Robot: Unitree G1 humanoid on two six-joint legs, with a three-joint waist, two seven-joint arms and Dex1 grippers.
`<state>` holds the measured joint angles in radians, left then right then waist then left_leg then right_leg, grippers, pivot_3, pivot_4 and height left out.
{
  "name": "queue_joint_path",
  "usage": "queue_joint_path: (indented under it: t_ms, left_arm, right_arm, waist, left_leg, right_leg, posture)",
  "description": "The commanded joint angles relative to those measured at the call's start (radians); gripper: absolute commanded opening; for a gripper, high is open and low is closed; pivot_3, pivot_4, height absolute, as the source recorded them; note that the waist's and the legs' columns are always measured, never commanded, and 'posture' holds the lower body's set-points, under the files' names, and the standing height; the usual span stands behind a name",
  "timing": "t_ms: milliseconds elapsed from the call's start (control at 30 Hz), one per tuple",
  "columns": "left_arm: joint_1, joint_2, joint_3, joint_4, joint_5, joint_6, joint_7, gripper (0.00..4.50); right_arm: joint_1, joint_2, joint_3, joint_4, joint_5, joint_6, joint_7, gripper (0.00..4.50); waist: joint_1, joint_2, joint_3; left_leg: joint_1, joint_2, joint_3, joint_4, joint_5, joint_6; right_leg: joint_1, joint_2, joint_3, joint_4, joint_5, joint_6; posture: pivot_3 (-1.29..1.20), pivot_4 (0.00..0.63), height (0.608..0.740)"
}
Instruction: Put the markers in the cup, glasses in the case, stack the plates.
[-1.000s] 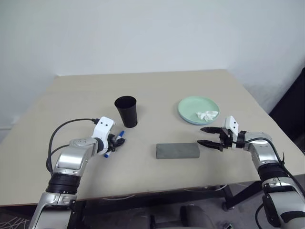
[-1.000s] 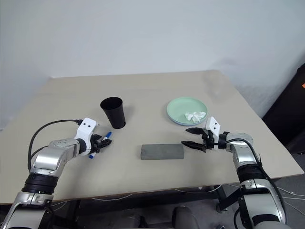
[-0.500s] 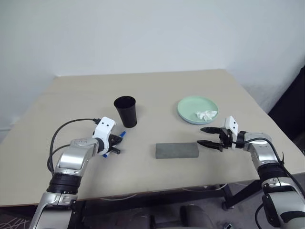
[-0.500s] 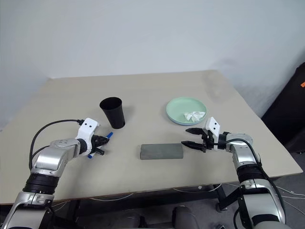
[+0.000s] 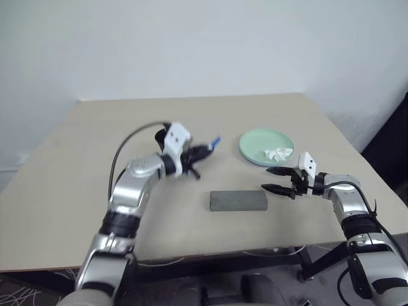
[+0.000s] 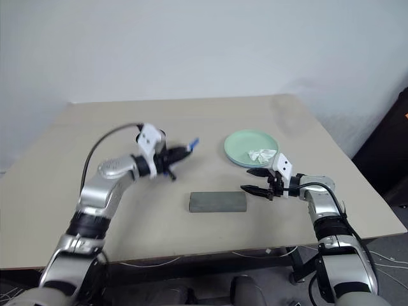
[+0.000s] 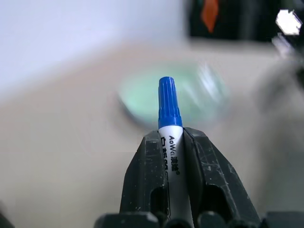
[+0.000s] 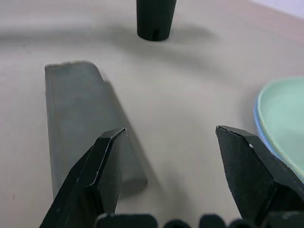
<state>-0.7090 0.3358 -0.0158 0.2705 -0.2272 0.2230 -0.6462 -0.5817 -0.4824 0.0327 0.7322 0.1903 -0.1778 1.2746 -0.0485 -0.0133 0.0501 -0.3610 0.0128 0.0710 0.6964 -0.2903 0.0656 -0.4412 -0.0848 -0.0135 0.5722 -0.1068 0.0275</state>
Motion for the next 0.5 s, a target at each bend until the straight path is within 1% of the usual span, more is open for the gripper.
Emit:
queue_joint_path:
  t_ms: [33,200,333,500]
  left_arm:
    - [-0.103,-0.013,0.057,0.187,0.097,-0.227,0.178,0.13]
    - [-0.215,-0.007,0.04,0.459,0.233,-0.486,0.362,0.13]
    - [-0.258,-0.014,0.062,0.624,0.254,-0.62,0.442,0.13]
    - [-0.282,-0.012,0.092,0.786,0.247,-0.706,0.493,0.13]
  right_arm:
    - [-0.012,-0.006,-0.016,-0.028,0.01,-0.015,-0.007,3.26]
    - [0.008,-0.007,-0.019,-0.056,0.018,-0.006,-0.015,3.26]
    - [0.011,-0.005,-0.037,-0.085,0.044,0.018,-0.02,3.26]
    - [0.003,0.003,-0.098,-0.164,0.152,0.152,-0.014,3.26]
  waist:
    - [-0.002,0.0,0.0]
    - [0.0,0.0,0.0]
    - [0.001,0.0,0.0]
    - [0.001,0.0,0.0]
  left_leg:
    - [0.001,0.0,0.0,0.0,0.0,0.0]
    - [0.0,0.0,0.0,-0.002,0.0,0.0]
    - [-0.002,-0.001,0.0,-0.002,-0.001,0.0]
    - [-0.002,-0.001,0.0,-0.002,-0.001,0.001]
  right_leg:
    - [0.0,0.0,0.001,0.0,0.0,0.0]
    - [-0.001,0.001,0.0,0.0,0.001,0.002]
    - [-0.002,0.0,-0.001,-0.001,0.002,0.002]
    - [-0.002,-0.001,-0.001,-0.001,0.002,0.003]
  posture:
    - [0.0,0.0,0.74]
    - [0.0,0.0,0.74]
    - [0.0,0.0,0.74]
    - [0.0,0.0,0.74]
